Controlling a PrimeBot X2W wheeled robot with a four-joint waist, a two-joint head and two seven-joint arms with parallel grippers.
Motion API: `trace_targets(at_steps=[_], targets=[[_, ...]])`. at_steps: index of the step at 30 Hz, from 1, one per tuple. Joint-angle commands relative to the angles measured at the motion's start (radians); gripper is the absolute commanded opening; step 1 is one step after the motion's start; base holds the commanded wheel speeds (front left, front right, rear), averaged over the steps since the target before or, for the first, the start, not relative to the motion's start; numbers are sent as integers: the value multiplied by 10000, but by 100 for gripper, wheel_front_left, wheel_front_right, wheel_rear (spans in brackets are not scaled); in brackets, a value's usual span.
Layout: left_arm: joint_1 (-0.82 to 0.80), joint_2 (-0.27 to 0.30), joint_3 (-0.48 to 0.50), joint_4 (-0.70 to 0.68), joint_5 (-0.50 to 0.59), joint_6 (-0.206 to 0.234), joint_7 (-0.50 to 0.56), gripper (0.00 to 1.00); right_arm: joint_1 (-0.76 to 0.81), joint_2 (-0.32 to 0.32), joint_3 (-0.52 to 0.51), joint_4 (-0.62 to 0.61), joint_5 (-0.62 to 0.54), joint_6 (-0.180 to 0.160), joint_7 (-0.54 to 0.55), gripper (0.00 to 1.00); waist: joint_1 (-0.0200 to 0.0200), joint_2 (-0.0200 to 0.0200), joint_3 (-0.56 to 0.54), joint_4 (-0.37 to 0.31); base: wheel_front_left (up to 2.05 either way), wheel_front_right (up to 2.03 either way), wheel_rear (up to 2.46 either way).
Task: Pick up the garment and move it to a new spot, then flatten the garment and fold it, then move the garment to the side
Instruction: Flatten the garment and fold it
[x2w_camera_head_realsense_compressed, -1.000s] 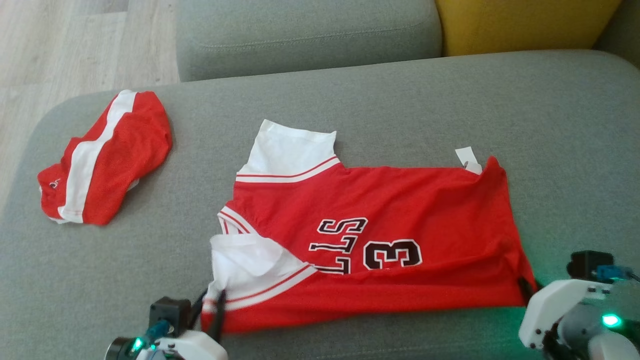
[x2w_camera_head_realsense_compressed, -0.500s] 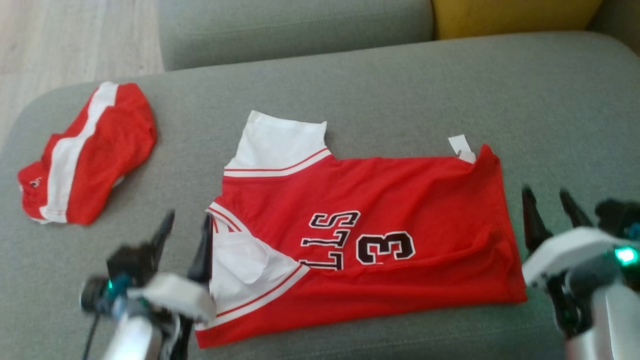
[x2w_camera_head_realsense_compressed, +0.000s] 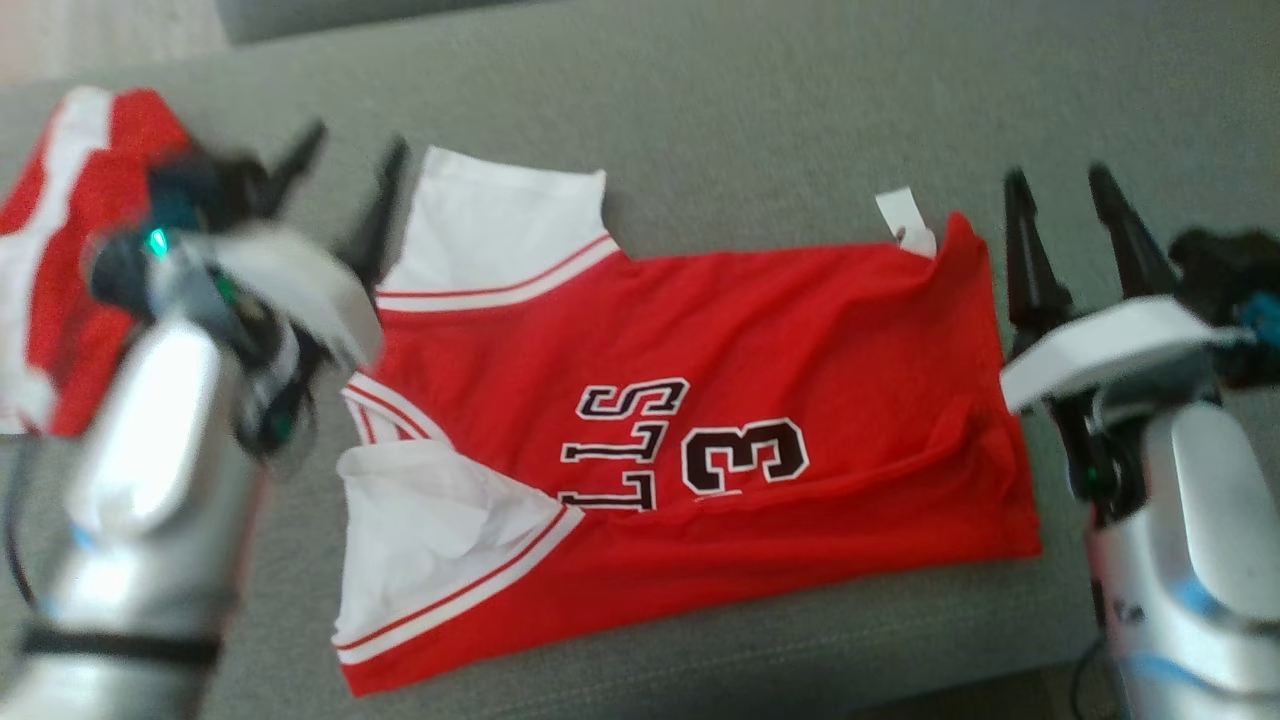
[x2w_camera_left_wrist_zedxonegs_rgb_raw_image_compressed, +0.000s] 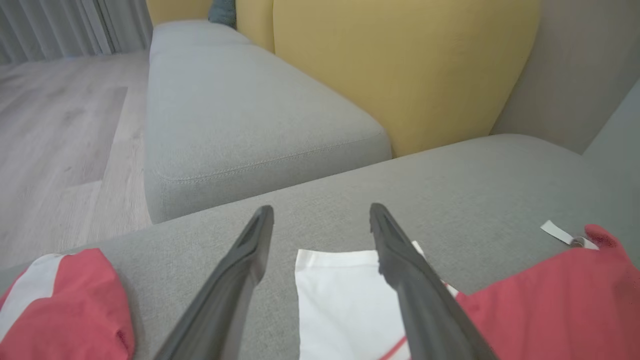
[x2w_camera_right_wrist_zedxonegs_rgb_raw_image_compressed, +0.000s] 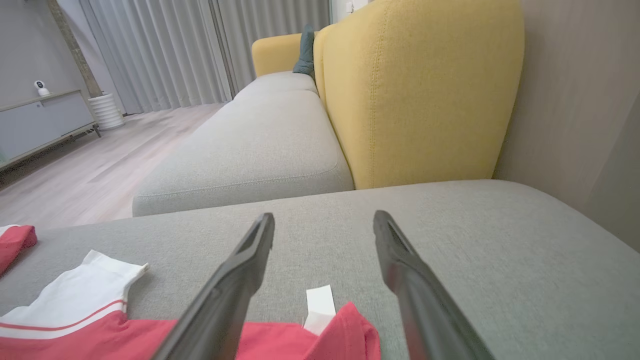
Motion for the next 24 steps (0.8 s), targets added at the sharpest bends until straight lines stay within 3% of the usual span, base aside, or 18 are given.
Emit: trace_targets(at_steps=[1, 5, 11, 15, 24], targets=[[-981, 555, 158, 19, -300, -41, 411, 100, -581, -70, 325, -271, -89, -9, -110, 100, 0, 0, 590, -359, 0, 0, 0], [-2469, 1298, -1006, 741, -1341, -61, 1791, 100, -1162, -98, 535, -163, -123, -9, -207, 100, 0, 0, 1168, -633, 0, 0, 0], [-3556, 2220, -2409, 1492, -2266, -64, 2805, 100, -1587, -58, 796, 6, -128, -9, -392, 100, 0, 0, 1646, -963, 0, 0, 0], [-4006, 2683, -3406, 1988, -2565, -65, 2986, 100, -1756, 8, 935, 161, -110, -9, -538, 100, 0, 0, 1832, -1162, 0, 0, 0], [-4706, 2992, -4785, 2971, -3127, -66, 2507, 100, -2011, 78, 1099, 307, -183, -9, -648, 100, 0, 0, 2208, -1514, 0, 0, 0]])
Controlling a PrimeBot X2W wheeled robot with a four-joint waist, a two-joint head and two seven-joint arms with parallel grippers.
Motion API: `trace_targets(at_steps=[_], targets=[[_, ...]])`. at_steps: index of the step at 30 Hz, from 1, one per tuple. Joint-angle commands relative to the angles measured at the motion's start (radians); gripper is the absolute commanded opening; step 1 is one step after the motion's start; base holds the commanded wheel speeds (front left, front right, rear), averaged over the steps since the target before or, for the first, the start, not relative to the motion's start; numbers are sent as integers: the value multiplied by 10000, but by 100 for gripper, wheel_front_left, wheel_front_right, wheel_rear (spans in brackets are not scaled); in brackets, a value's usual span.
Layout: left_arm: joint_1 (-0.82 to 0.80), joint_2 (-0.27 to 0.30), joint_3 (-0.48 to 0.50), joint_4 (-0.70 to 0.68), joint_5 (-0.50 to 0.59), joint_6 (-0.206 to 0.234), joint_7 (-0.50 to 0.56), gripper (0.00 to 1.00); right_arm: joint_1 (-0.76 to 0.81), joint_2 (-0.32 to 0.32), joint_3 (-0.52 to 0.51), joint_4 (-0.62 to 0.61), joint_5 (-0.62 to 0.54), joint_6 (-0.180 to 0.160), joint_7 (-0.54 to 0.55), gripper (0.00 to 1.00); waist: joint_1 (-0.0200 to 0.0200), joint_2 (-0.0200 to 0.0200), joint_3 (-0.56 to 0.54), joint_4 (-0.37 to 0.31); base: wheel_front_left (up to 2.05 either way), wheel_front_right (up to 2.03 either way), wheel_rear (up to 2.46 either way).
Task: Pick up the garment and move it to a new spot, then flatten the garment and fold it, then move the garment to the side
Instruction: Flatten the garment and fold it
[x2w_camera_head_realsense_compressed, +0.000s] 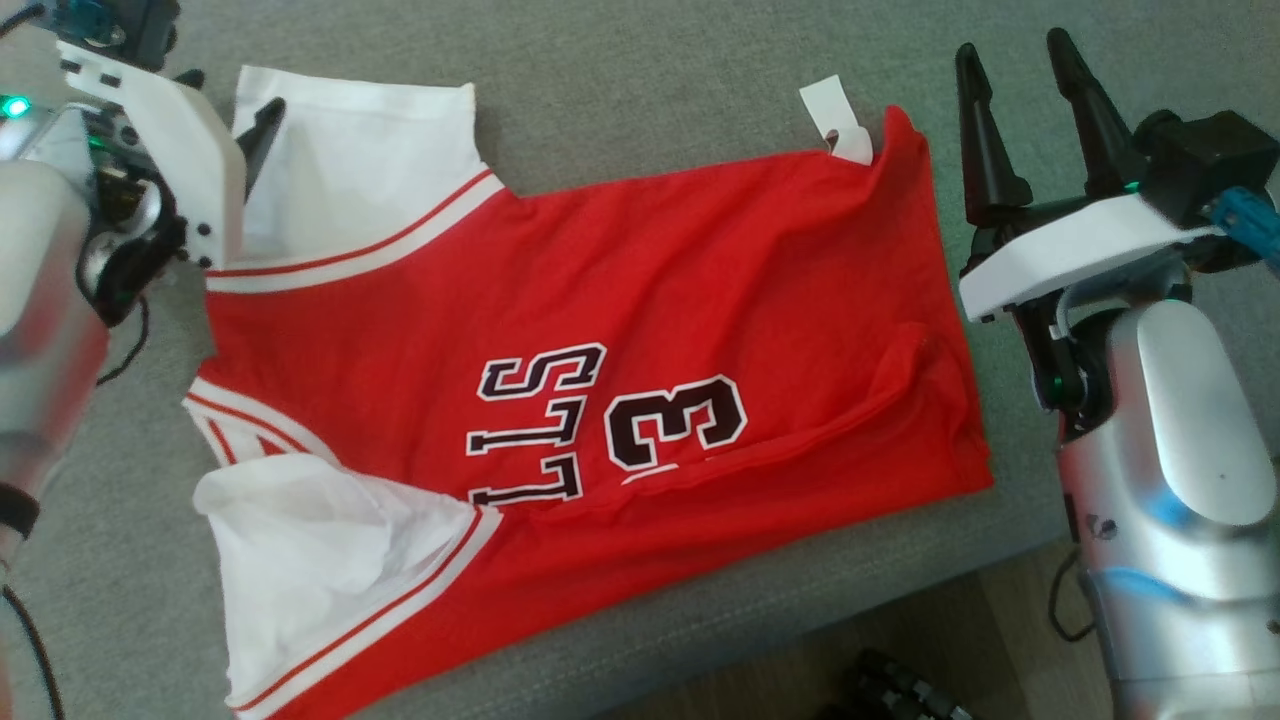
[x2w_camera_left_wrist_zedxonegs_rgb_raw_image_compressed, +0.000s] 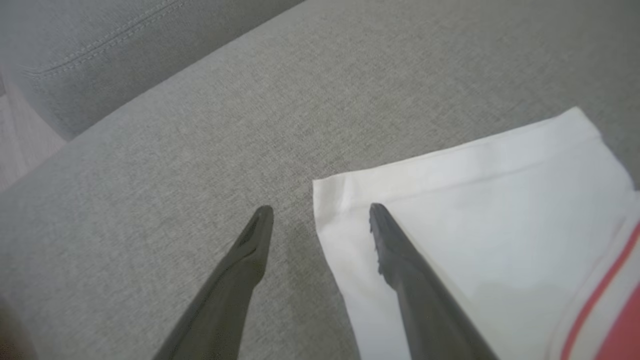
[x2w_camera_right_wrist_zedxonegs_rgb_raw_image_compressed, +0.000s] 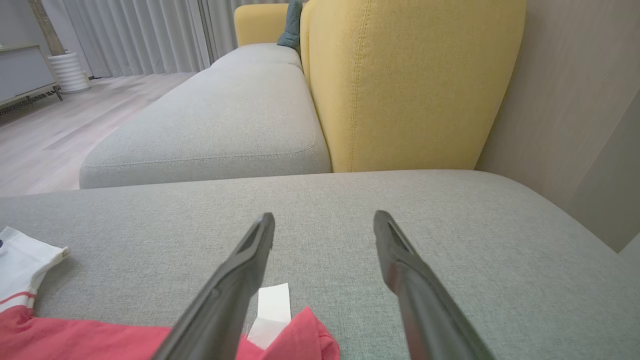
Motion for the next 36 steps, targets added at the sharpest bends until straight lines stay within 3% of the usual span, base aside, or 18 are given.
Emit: trace_targets(at_steps=[1, 10, 11, 12, 16, 22, 27, 36], targets=[[-642, 496, 164, -31, -107, 13, -143, 100, -264, 70, 174, -311, -64, -7, -96, 100, -1, 0, 114, -94, 0, 0, 0], [-1137, 402, -790, 816, -593, 12, -444, 100, -353, 46, 170, -401, -155, -7, -34, 100, -1, 0, 372, -264, 0, 0, 0], [-1127, 358, -917, 822, -724, 12, -370, 42, -355, 33, 152, -411, -167, -7, -17, 100, -1, 0, 380, -253, 0, 0, 0], [-1106, 333, -1044, 776, -912, 12, -296, 0, -361, 23, 134, -418, -180, -7, 2, 100, -1, 0, 380, -237, 0, 0, 0], [-1057, 283, -1280, 439, -1871, 12, -303, 0, -390, -68, -33, -357, -257, -7, 99, 100, -1, 0, 273, -27, 0, 0, 0], [-1175, 261, -1296, 270, -2482, 12, -1462, 0, -436, -291, -52, 44, -38, -7, 523, 100, -1, 0, -153, 554, 0, 0, 0], [-1203, 218, -1472, 34, -2565, 12, -2279, 0, -415, -864, 286, 686, 400, -7, 1258, 100, -1, 0, -470, 1255, 0, 0, 0], [-935, 265, -1935, -682, -2809, 12, -2610, 0, -705, -1875, 857, 2041, 955, -7, 2205, 100, -1, 0, -624, 1963, 0, 0, 0]])
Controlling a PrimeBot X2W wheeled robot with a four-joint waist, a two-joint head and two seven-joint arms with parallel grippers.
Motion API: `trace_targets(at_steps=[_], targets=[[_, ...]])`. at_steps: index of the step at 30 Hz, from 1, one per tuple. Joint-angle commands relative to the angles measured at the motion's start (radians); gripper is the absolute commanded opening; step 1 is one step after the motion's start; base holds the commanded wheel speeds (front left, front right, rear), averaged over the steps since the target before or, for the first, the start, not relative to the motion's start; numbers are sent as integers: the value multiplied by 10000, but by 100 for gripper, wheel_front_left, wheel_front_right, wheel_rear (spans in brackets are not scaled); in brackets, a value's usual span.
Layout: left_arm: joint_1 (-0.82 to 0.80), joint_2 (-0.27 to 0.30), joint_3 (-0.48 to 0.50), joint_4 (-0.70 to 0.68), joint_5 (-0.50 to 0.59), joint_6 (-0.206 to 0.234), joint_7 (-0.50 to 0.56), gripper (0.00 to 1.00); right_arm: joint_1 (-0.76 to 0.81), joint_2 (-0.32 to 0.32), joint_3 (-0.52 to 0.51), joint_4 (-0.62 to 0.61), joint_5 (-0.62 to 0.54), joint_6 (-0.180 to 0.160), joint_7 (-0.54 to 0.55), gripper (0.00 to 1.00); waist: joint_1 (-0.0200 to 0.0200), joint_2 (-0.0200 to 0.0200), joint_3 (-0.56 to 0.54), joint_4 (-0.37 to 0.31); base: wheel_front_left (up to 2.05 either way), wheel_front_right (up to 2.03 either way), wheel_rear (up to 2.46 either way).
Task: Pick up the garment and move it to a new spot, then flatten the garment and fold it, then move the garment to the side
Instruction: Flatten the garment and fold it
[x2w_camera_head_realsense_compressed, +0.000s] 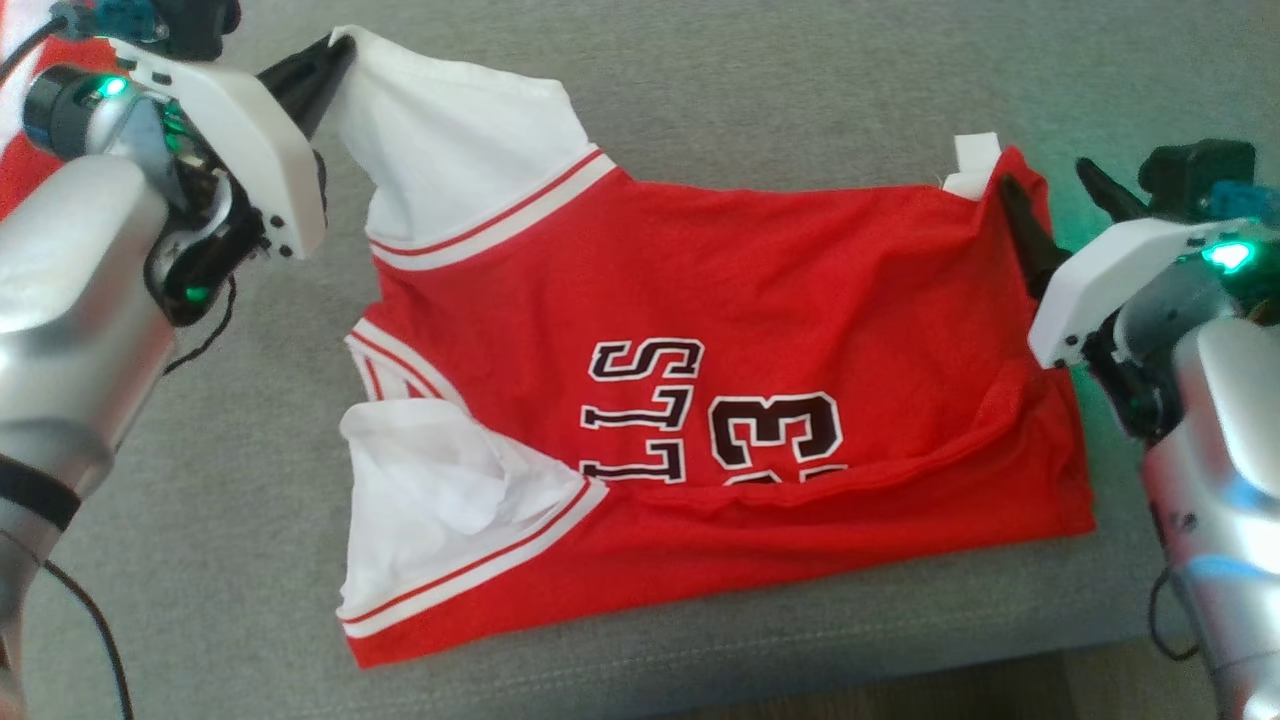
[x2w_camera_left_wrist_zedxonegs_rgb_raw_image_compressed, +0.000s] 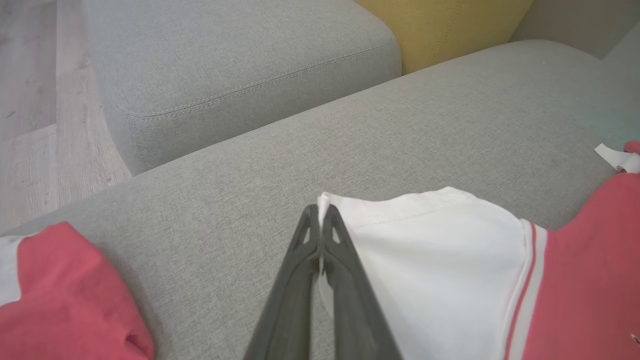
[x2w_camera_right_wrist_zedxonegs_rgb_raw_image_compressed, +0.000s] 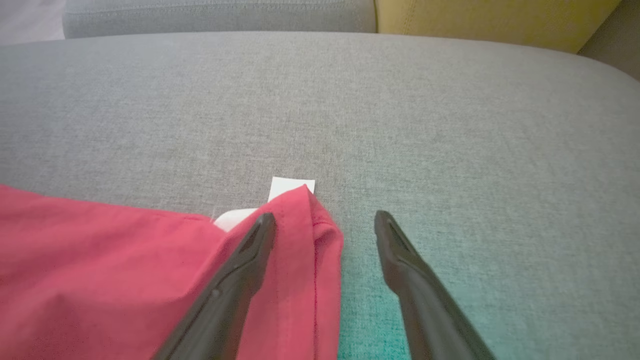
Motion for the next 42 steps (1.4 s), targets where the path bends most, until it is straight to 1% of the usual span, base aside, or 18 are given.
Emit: trace_targets(at_steps=[1, 6, 12, 17, 21, 26, 31, 32, 33, 34, 42], targets=[[-277, 387, 336, -189, -44, 14, -92, 0, -439, -172, 145, -232, 52, -9, 40, 100, 0, 0, -33, 104, 0, 0, 0], [-222, 331, 175, -360, -113, 14, -209, 0, -830, -372, 332, 509, 122, -9, 245, 100, 0, 0, 8, 253, 0, 0, 0], [-259, 280, -35, -488, -194, 14, -267, 0, -1333, -61, 481, 1061, 569, -9, 86, 100, 0, 0, 43, 288, 0, 0, 0], [-312, 230, -159, -455, -271, 14, -346, 0, -1493, -132, 799, 1798, 488, -9, 304, 100, 0, 0, 37, 301, 0, 0, 0], [-302, 247, -311, -404, -352, 14, -414, 0, -1567, -265, 703, 2489, 324, -9, 523, 100, 0, 0, -26, 288, 0, 0, 0], [-280, 274, -421, -333, -445, 14, -493, 0, -1651, -248, 603, 2830, 196, -9, 461, 100, 0, 0, -62, 269, 0, 0, 0], [-371, 247, -489, -247, -505, 14, -615, 0, -1770, -134, 710, 3000, 265, -9, 524, 100, 0, 0, 14, 285, 0, 0, 0], [-390, 233, -500, -218, -516, 14, -643, 0, -1785, -121, 759, 3037, 301, -9, 584, 93, 0, 0, 27, 292, 0, 0, 0], [-407, 220, -513, -187, -526, 14, -668, 0, -1799, -116, 812, 3063, 343, -9, 634, 24, 0, 0, 38, 299, 0, 0, 0], [-424, 210, -524, -150, -537, 14, -692, 0, -1813, -120, 876, 3073, 386, -9, 670, 0, 0, 0, 52, 305, 0, 0, 0], [-655, 194, -450, 373, -505, 40, -1020, 0, -2020, -325, 1018, 3045, 643, -9, 481, 0, 0, 0, 171, 326, 0, 0, 0]])
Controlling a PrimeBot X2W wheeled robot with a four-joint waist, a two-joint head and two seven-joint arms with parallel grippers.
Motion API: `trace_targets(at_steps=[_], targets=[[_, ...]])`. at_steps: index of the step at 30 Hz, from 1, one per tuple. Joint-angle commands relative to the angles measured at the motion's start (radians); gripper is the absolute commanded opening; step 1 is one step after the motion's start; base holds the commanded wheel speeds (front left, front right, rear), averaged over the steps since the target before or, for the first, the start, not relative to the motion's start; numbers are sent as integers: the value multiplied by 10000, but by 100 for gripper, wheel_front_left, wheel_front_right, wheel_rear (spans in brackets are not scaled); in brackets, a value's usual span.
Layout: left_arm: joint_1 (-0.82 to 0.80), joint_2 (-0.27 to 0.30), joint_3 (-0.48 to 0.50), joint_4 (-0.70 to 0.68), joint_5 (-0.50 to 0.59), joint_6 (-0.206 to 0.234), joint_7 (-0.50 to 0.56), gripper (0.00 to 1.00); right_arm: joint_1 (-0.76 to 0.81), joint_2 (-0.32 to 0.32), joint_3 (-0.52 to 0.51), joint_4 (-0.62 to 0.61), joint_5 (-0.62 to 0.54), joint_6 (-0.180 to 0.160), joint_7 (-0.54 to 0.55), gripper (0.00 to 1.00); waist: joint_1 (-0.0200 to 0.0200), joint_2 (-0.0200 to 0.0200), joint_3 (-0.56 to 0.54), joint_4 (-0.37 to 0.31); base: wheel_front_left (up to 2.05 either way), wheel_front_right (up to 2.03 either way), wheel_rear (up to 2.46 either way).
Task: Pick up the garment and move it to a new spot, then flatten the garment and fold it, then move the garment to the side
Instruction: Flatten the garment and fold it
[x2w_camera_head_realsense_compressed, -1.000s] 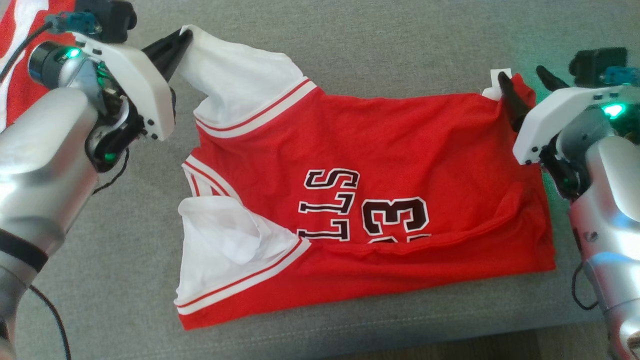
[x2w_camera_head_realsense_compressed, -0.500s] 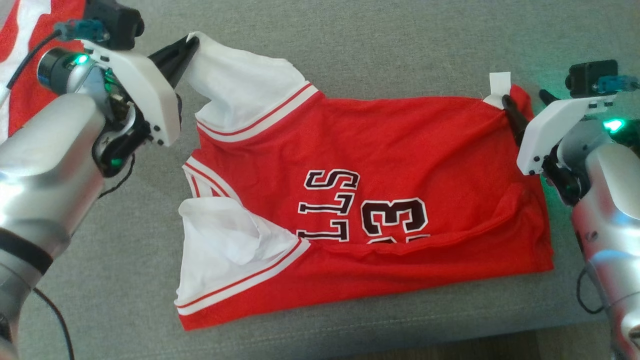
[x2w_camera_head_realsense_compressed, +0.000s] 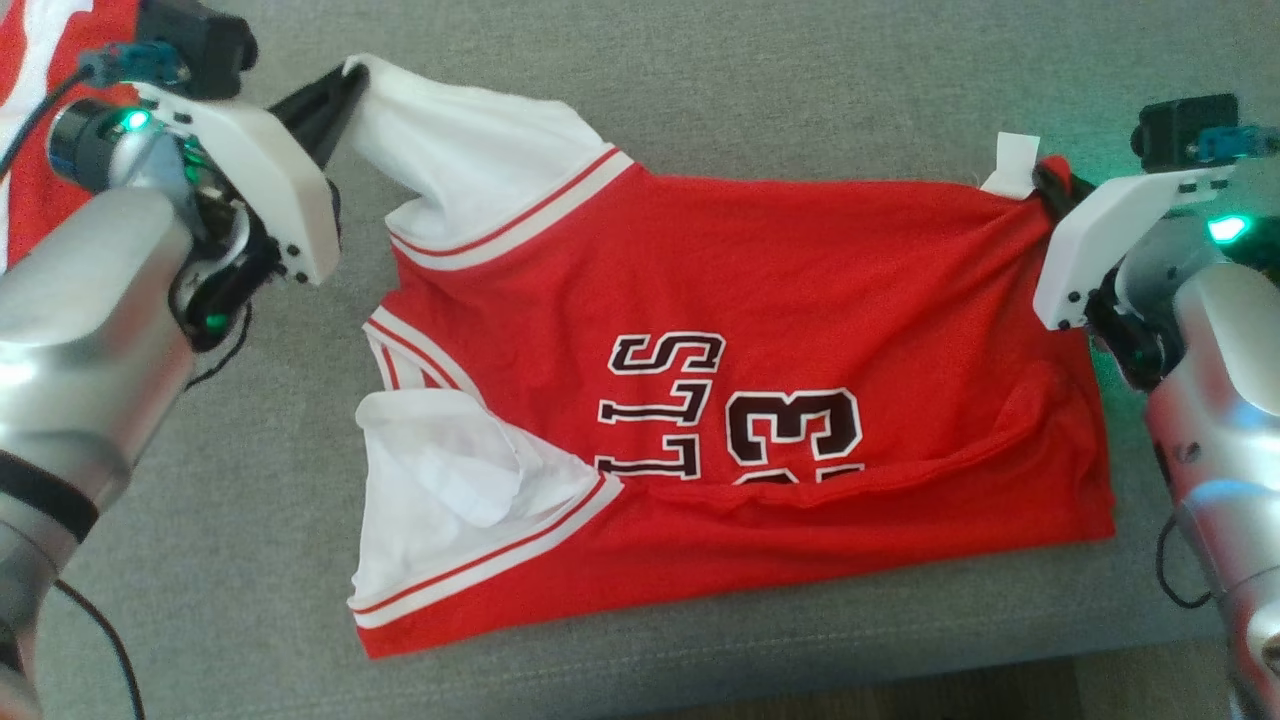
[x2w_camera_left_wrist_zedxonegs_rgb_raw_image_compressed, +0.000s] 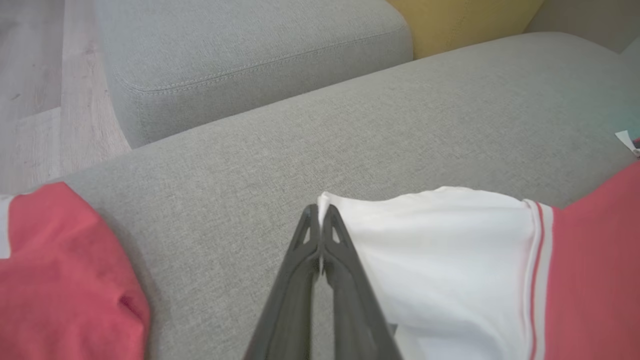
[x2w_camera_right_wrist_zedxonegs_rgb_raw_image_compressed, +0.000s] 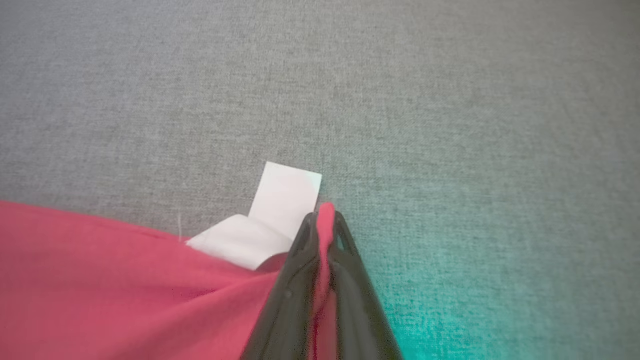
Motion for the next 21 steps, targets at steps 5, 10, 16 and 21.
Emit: trace_targets(at_steps=[5, 10, 16, 21], targets=[[-1017, 245, 504, 290, 131, 163, -439, 0, -370, -235, 140, -241, 92, -9, -542, 0, 0, 0, 130, 1, 0, 0, 0], [-1458, 100, 595, 768, 307, 334, -848, 0, -810, -270, 65, -301, -21, -9, -1252, 0, 0, 0, 327, -27, 0, 0, 0], [-2240, -155, 702, 1415, 671, 630, -1353, 0, -1633, -236, -204, -191, -298, -9, -2339, 0, 0, 0, 588, -52, 0, 0, 0], [-2907, -445, 921, 1884, 928, 848, -1644, 0, -2429, -32, -483, 177, -670, -9, -3306, 0, 0, 0, 786, -71, 0, 0, 0]])
